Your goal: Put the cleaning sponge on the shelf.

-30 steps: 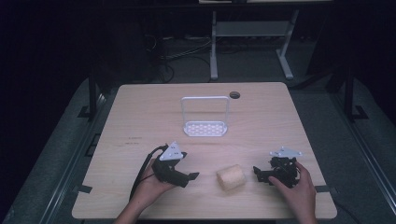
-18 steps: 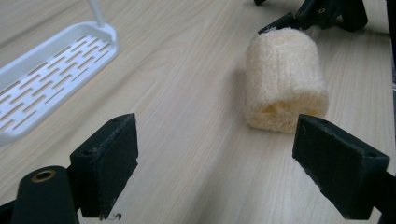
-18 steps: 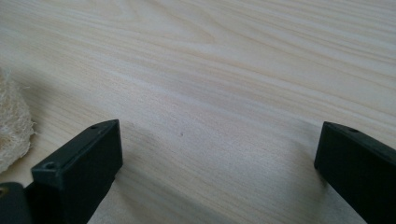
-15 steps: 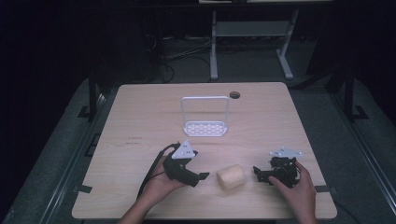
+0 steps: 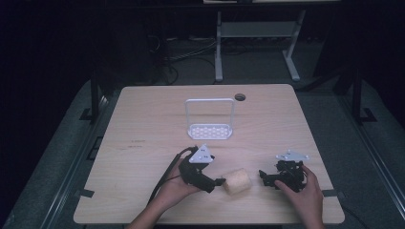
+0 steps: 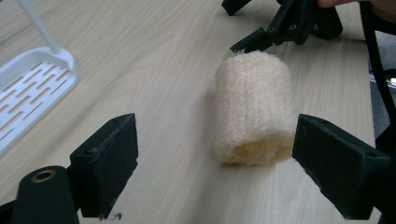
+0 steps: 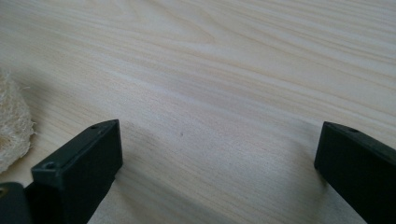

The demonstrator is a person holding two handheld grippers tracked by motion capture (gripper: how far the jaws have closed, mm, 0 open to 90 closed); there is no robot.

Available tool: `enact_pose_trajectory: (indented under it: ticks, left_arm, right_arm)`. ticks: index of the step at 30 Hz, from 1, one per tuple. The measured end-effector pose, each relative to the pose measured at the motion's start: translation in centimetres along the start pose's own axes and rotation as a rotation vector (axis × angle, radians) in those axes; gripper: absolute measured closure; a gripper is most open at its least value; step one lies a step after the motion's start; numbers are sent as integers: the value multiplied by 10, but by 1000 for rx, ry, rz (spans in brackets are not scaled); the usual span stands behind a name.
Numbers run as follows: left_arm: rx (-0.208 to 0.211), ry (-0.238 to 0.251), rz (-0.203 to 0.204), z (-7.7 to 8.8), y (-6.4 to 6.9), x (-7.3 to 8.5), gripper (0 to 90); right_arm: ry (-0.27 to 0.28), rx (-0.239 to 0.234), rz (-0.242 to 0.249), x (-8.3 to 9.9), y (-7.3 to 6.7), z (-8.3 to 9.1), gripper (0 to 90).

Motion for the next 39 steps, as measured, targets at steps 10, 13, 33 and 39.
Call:
enact_pose_trajectory:
  ticks: [10, 13, 33, 39]
  left_arm:
    - [38, -6, -12, -16, 9, -8, 139]
    - [44, -12, -19, -19, 11, -10, 139]
    - [59, -56, -1, -47, 20, -15, 138]
    - [65, -65, -1, -53, 23, -16, 138]
  right_arm:
    - [0, 0, 0, 0, 0, 0, 7]
    - [0, 0, 0, 0, 0, 0, 7]
    - [0, 0, 0, 0, 0, 0, 7]
    - [0, 0, 0, 0, 0, 0, 7]
Point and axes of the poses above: each handheld gripper's, and its own axes: z roughly backward along the jaws, x roughly out of its underside, y roughly to its right, the point moved 3 cm from there along -z, roughly forward along the jaws, and after that the axes turned 1 degree about x, right-handed, at the moved point
